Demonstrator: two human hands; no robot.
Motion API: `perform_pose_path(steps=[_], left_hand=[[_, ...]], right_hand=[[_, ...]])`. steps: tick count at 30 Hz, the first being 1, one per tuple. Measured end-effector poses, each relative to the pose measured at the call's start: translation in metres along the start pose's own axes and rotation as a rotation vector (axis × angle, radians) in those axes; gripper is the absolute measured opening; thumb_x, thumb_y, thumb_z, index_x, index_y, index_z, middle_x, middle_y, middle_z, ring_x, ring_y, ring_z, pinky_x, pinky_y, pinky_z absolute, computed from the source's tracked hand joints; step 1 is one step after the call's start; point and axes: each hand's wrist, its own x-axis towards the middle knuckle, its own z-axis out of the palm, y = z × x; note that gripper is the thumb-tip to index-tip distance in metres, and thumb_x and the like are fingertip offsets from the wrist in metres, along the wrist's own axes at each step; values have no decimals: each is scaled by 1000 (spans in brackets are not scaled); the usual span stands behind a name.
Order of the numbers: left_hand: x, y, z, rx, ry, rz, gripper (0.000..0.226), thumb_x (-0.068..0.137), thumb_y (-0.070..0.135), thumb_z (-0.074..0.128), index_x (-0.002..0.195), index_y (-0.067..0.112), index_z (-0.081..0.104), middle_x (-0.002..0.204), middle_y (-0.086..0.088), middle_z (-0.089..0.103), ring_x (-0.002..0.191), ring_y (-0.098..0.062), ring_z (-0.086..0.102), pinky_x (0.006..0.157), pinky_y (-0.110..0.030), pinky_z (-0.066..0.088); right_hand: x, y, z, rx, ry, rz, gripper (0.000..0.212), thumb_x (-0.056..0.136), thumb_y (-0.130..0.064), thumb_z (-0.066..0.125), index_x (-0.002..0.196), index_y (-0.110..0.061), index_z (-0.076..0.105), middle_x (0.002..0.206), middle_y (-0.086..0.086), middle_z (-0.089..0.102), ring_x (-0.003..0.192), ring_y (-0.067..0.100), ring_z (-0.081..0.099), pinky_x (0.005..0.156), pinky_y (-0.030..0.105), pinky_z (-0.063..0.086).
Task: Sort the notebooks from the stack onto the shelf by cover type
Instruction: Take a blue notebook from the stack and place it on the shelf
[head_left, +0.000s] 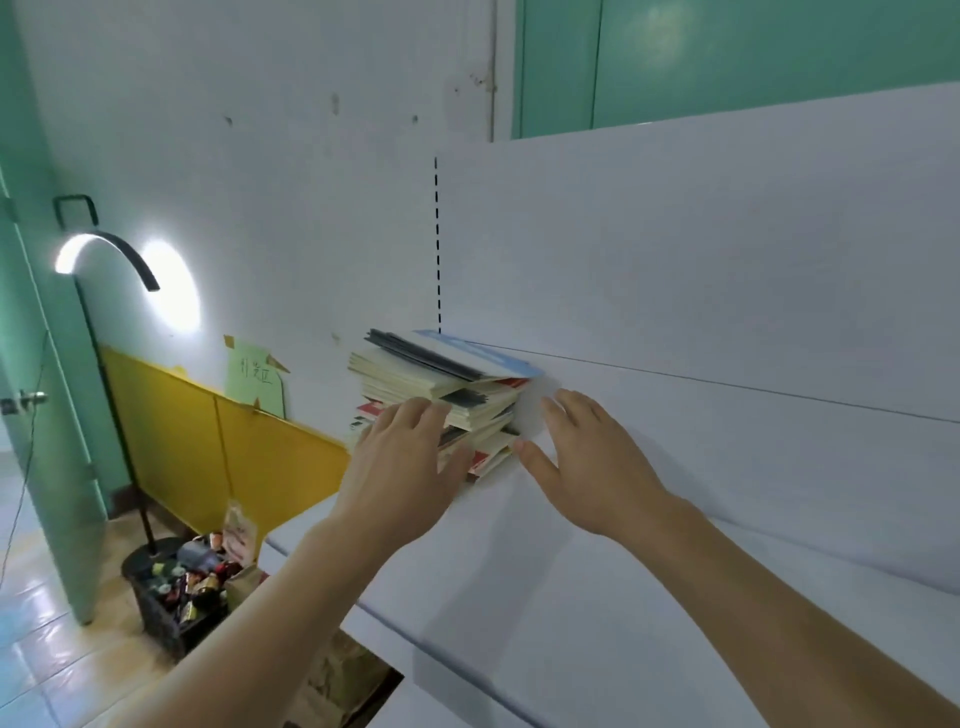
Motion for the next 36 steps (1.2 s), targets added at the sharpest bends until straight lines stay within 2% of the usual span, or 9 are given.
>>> perform_pose_path(steps=[9, 12, 14, 19, 22, 27, 30, 33, 36], left_hand=[[92, -49, 16, -64, 16, 44, 54, 103, 50, 35, 148, 20, 44, 151, 3, 46, 141, -17, 37, 115, -33, 31], [113, -65, 20, -122, 13, 106, 43, 105, 45, 34, 132, 22, 59, 133, 6, 60, 127, -15, 49, 103, -28, 37], [125, -75, 23, -172, 38, 149, 38, 106, 42, 35, 118, 23, 66, 119, 7, 64, 114, -15, 55, 92, -29, 41], [146, -94, 27, -348, 21, 163, 45, 104, 47, 35, 88, 19, 66, 89, 2, 63, 92, -22, 59, 78, -37, 45], [151, -95, 16, -633, -50, 107, 48, 101, 58, 33, 84, 21, 59, 75, 5, 60, 77, -15, 59, 65, -31, 41], [155, -91, 11, -1208, -98, -86, 24, 99, 43, 53, 101, 19, 60, 94, 5, 72, 93, -16, 67, 87, -37, 53], [159, -98, 9, -1192, 16, -165, 11, 102, 20, 46, 105, 16, 55, 98, 0, 67, 91, -21, 64, 83, -44, 55], [165, -117, 6, -1178, 126, -173, 18, 105, 17, 41, 119, 22, 52, 107, 5, 64, 94, -16, 61, 73, -31, 49], [172, -137, 9, -1217, 98, -220, 18, 105, 18, 41, 117, 27, 51, 104, 10, 63, 101, -19, 61, 83, -37, 51]], right_hand=[[118, -14, 28, 38, 28, -23, 69, 97, -57, 38, 149, -11, 32, 154, 9, 34, 143, 24, 27, 116, 40, 27], [139, -22, 37, -15, 40, -32, 39, 96, -53, 40, 109, -20, 57, 113, 1, 61, 110, 24, 55, 89, 38, 46], [144, -26, 40, -43, 54, -23, 28, 97, -47, 38, 84, -25, 50, 88, -4, 61, 87, 24, 59, 70, 37, 45], [143, -42, 25, -93, 123, 18, 30, 102, -40, 31, 91, -25, 55, 79, -5, 63, 73, 24, 59, 66, 39, 49], [144, -67, 11, -204, 204, 28, 29, 105, -35, 30, 107, -23, 56, 84, -2, 66, 72, 25, 61, 65, 39, 51], [141, -109, 25, -147, 323, -61, 24, 99, -26, 44, 111, -15, 62, 100, 1, 67, 89, 25, 62, 73, 35, 49], [129, -109, 41, -104, 368, -94, 48, 95, -36, 49, 128, -3, 60, 124, 12, 65, 114, 26, 61, 97, 38, 50], [124, -93, 44, -156, 331, 43, 58, 97, -38, 43, 138, 2, 50, 140, 17, 54, 130, 29, 51, 109, 43, 43], [128, -75, 38, -80, 141, 258, 62, 103, -44, 33, 153, -8, 24, 161, 7, 23, 148, 19, 19, 119, 28, 12]])
